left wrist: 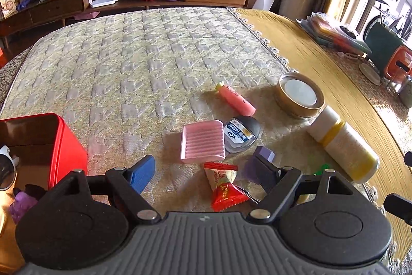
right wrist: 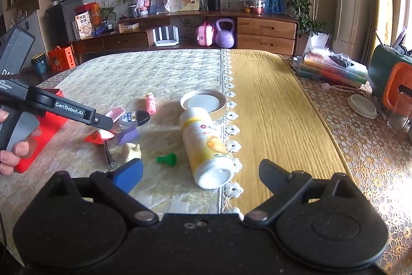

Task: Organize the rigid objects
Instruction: 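Move the left gripper to the pink comb while the right gripper reaches the pill bottle, then grasp the pink comb with the left gripper while the right gripper grasps the pill bottle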

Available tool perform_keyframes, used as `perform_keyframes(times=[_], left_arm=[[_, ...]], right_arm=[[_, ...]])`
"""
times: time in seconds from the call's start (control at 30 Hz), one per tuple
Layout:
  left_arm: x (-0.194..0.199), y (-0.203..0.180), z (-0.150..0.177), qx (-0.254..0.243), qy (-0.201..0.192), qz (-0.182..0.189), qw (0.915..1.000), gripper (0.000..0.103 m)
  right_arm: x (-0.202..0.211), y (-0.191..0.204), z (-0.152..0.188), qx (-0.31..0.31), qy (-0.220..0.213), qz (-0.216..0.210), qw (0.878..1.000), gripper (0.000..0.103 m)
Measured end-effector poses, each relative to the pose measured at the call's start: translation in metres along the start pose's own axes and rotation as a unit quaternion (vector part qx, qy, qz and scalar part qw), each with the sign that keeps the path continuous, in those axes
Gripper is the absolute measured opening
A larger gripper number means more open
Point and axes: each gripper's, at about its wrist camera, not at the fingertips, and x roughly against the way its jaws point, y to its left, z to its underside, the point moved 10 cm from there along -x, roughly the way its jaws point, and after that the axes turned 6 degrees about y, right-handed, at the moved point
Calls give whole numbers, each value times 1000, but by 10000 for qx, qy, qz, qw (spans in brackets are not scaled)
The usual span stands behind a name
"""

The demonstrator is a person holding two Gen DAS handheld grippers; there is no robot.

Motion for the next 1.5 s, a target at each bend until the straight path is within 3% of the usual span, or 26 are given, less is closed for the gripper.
perform_keyframes(times=[0.3, 0.6, 0.73, 0.87, 1.03, 1.5], left_arm=[[-26, 8, -9, 99, 166, 134, 9997, 83], [-28, 4, -11, -78, 19, 258, 9996, 82], [-27, -4, -11, -281, -79, 260, 9992, 70], [-25, -6, -11, -283, -112, 297, 9991, 47], [-26, -5, -11, -235, -153, 293, 9992, 46], [-12, 7, -2, 28, -191, 390, 9991, 45]], right_arm=[[-24, -4, -11, 46, 57, -113, 9999, 87], [-43, -6, -20, 4, 102, -205, 9997, 80], [-53, -4, -22, -8, 172, -229, 9996, 76], [-63, -1, -21, -24, 280, -249, 9993, 66], [-67, -1, -18, -66, 352, -108, 9993, 49], [-45, 8, -13, -395, 122, -152, 9990, 45]])
